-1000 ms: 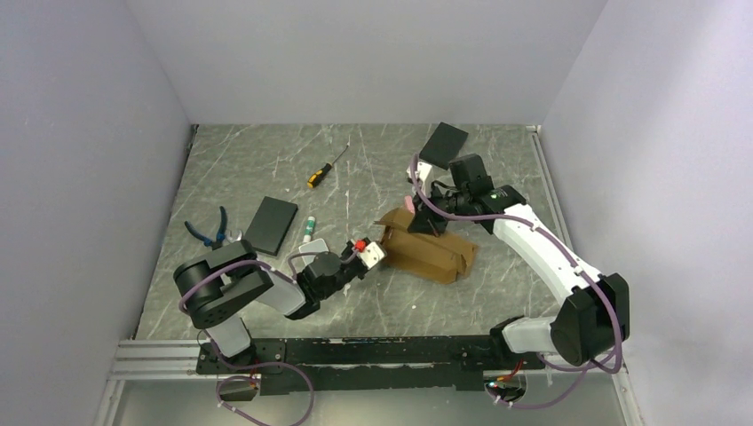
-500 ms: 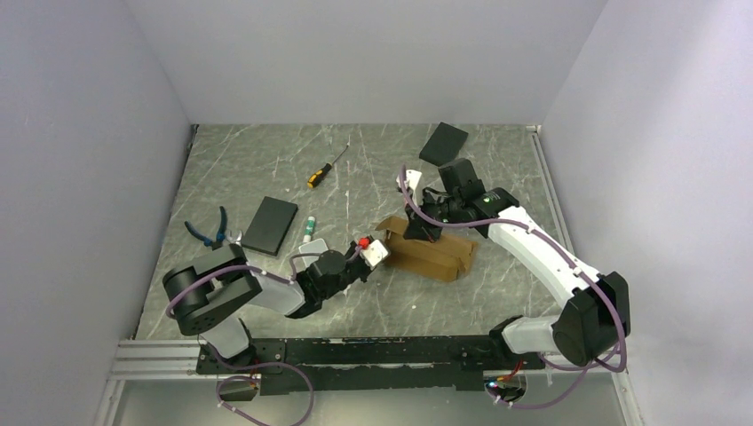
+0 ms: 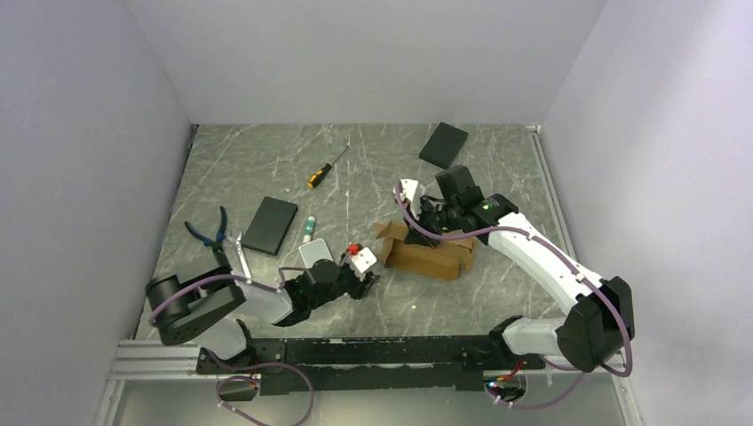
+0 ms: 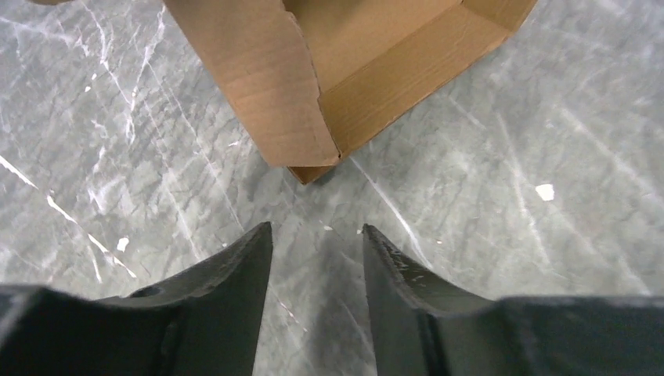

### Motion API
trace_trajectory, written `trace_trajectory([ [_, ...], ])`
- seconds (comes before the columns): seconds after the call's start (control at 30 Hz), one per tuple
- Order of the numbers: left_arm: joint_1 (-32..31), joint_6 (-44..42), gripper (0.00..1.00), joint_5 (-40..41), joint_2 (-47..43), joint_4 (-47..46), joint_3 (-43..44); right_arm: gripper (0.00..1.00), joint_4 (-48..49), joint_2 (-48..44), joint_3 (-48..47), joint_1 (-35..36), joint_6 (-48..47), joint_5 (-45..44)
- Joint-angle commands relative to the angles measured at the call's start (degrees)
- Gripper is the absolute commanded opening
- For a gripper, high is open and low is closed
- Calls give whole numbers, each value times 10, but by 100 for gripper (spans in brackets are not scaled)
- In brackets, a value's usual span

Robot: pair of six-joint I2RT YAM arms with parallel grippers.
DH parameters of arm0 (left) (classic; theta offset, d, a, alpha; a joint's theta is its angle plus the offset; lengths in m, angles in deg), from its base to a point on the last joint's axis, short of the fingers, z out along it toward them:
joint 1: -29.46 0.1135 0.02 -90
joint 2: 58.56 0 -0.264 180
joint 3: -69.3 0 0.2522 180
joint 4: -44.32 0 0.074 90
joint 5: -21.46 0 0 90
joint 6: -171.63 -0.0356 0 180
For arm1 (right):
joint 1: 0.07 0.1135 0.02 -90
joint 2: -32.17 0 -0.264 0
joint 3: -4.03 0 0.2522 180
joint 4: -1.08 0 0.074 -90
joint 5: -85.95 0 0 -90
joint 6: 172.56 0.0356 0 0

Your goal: Fold the paper box

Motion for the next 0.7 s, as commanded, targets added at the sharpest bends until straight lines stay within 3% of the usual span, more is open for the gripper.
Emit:
trace_trajectory([
  [0.0,-3,68,58,0,-77,-20,-25,0,-15,-19,13,6,-13,-12],
  [0.13,14,109,80,16,-159,47,-40,0,-15,-22,19,10,-17,-10],
  [0.27,70,142,83,-26,-185,107,-25,0,-15,-28,23,14,-21,-4],
  [0.43,112,151,83,-84,-129,16,-39,0,-18,-40,29,21,-29,5],
  [0.67,120,135,86,-136,-12,-114,-27,0,-31,-65,46,32,-56,13],
])
